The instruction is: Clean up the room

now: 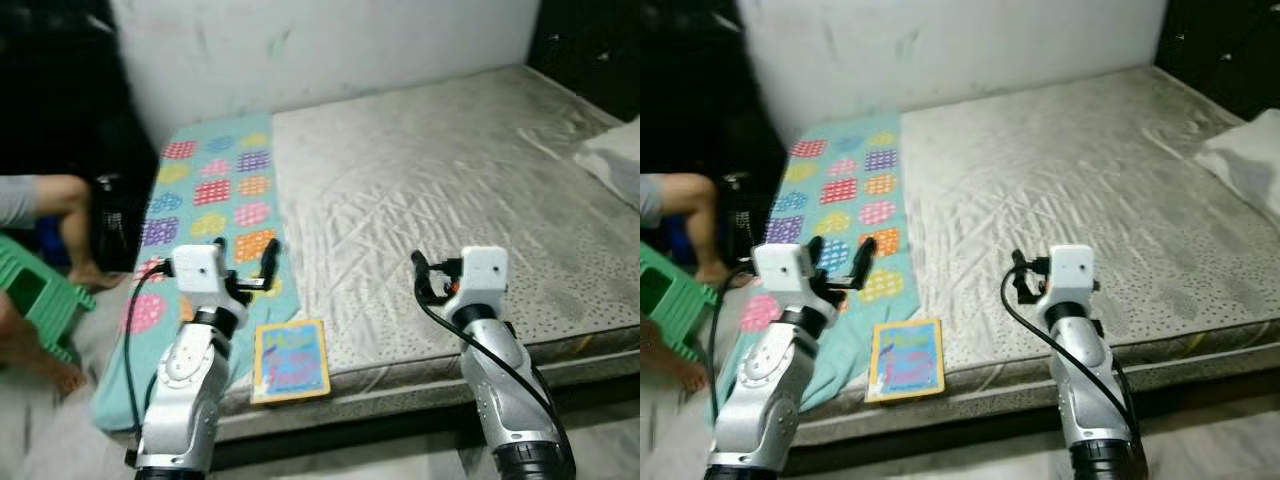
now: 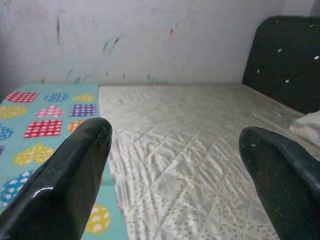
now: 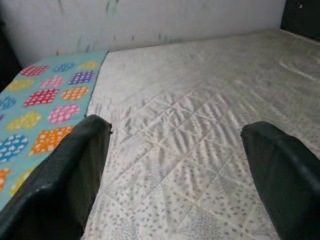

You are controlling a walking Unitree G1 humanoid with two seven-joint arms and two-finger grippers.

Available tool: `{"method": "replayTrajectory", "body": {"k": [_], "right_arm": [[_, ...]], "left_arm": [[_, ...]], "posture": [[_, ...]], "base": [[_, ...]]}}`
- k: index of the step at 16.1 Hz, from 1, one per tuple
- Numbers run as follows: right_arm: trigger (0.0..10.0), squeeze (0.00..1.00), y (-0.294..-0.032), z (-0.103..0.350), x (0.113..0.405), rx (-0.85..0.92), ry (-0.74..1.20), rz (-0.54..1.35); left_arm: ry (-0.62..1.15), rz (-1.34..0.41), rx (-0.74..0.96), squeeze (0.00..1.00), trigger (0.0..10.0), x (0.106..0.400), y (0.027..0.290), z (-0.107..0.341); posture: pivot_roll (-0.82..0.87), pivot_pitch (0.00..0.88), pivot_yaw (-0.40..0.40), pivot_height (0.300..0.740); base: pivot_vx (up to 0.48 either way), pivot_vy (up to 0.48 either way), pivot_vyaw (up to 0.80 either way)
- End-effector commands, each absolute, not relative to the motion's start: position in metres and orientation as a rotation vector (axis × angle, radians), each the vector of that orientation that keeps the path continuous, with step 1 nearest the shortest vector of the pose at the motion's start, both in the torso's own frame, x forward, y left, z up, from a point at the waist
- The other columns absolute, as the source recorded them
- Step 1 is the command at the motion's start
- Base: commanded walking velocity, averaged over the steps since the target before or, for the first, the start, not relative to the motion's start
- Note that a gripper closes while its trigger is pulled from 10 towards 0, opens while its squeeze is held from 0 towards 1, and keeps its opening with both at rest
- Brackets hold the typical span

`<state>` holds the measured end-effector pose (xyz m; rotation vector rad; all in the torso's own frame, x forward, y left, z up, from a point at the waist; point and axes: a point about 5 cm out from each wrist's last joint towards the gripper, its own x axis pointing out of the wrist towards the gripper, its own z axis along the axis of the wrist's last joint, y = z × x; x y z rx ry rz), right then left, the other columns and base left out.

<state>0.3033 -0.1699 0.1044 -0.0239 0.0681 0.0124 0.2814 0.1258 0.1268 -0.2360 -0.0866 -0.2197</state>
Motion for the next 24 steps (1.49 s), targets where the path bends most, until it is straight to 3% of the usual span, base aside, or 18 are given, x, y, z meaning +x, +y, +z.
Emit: {"method": "replayTrajectory", "body": {"k": [1, 14, 20, 24], "right_arm": [[10.0, 0.00, -0.165, 0.109, 0.306, -0.026, 0.049, 0.023], [10.0, 0.00, -0.171, 0.107, 0.300, -0.013, 0.035, -0.001], [10.0, 0.00, -0.170, 0.114, 0.300, -0.002, -0.040, 0.033], [10.0, 0.00, -0.169, 0.119, 0.301, 0.016, -0.093, 0.016]], "left_arm": [[-0.102, -0.214, -0.222, 0.00, 10.0, 0.282, 0.131, 0.130], [-0.094, -0.241, -0.219, 0.00, 10.0, 0.285, 0.128, 0.131], [-0.091, -0.197, -0.137, 0.00, 10.0, 0.286, 0.135, 0.127], [-0.091, -0.217, -0.113, 0.00, 10.0, 0.294, 0.133, 0.130]], "posture": [[-0.28, 0.000, 0.153, 0.740], [-0.29, 0.000, 0.180, 0.740], [-0.27, 0.000, 0.174, 0.740], [-0.29, 0.000, 0.249, 0.740]], "base": [[0.000, 0.000, 0.00], [0.377, 0.000, 0.00], [0.000, 0.000, 0.00], [0.000, 0.000, 0.00]]}}
